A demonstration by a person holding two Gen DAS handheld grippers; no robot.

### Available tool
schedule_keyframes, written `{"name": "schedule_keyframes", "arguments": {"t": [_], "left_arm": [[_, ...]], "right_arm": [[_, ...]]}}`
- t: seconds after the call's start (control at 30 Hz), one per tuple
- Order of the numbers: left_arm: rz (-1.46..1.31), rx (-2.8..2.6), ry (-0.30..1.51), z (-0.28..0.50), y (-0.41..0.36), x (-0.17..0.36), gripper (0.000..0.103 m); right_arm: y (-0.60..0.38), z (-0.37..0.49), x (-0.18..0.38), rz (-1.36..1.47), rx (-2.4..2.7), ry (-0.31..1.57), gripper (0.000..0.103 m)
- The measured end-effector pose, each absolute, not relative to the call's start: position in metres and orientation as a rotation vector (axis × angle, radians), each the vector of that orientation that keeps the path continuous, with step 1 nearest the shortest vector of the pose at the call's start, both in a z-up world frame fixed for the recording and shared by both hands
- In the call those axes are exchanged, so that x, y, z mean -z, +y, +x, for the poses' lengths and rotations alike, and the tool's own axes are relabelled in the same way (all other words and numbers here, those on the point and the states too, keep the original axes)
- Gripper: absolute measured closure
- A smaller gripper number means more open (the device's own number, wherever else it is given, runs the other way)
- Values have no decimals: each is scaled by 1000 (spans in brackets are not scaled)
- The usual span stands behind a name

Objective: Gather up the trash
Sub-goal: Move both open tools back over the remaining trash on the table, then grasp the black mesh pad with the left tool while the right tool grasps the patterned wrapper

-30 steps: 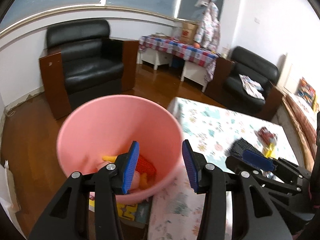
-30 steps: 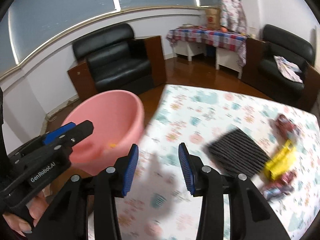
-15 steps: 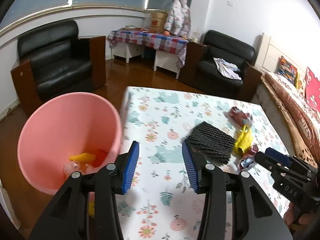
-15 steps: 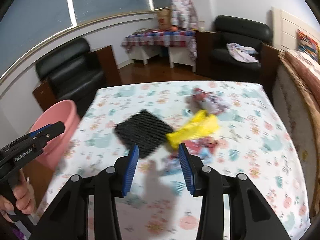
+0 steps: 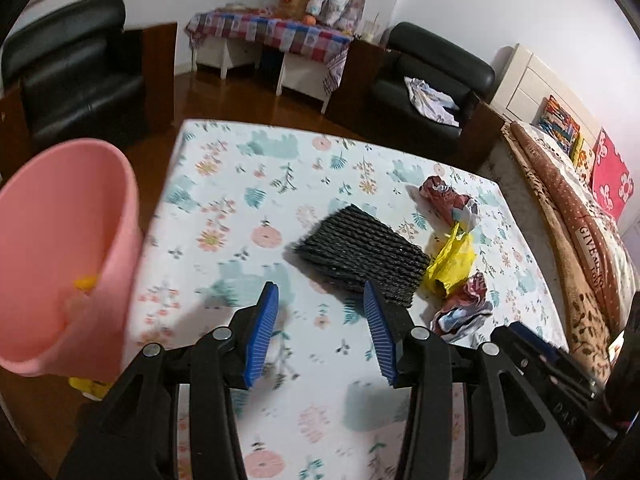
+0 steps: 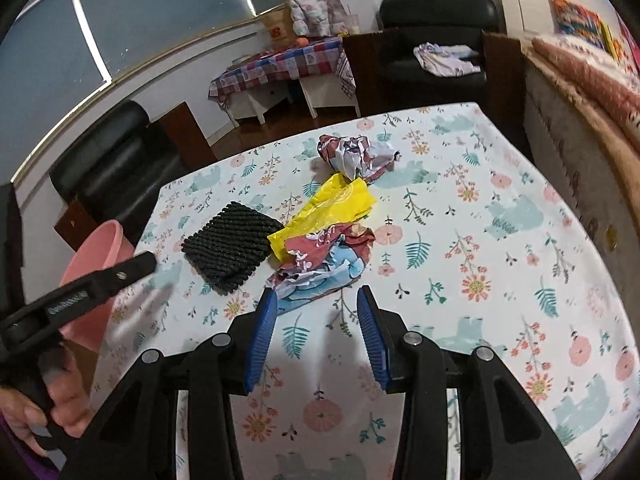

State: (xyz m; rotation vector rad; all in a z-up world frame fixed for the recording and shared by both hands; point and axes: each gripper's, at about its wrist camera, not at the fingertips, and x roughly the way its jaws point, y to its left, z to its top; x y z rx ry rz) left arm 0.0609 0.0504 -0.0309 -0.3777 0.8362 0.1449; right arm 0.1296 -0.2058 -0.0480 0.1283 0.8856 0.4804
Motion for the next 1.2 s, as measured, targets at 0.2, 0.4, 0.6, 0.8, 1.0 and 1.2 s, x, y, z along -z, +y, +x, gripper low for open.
{"name": "schedule_keyframes", "arguments": {"t": [0.2,0.4,0.6,0.8,1.0,1.2], "left_arm": [[-473,-162,892,87,50,43,58],[-528,-212,963,109,47,60,58],[-469,-223,936,119,35,60,59],[-423,-223,914,113,36,56,93],[-402,-242,868,94,49,41,93],[-332,-273,808,71,57,24,93]], "right_arm": [[-204,143,50,221,-465,922,57],[-195,152,57,224,-437,958,56],[-187,157,67,206,-419,977,56],[-189,160,72,215,-411,982,61],[-200,161,75,245,-413,989,73],[-208,154,71,218,-409,977,74]]}}
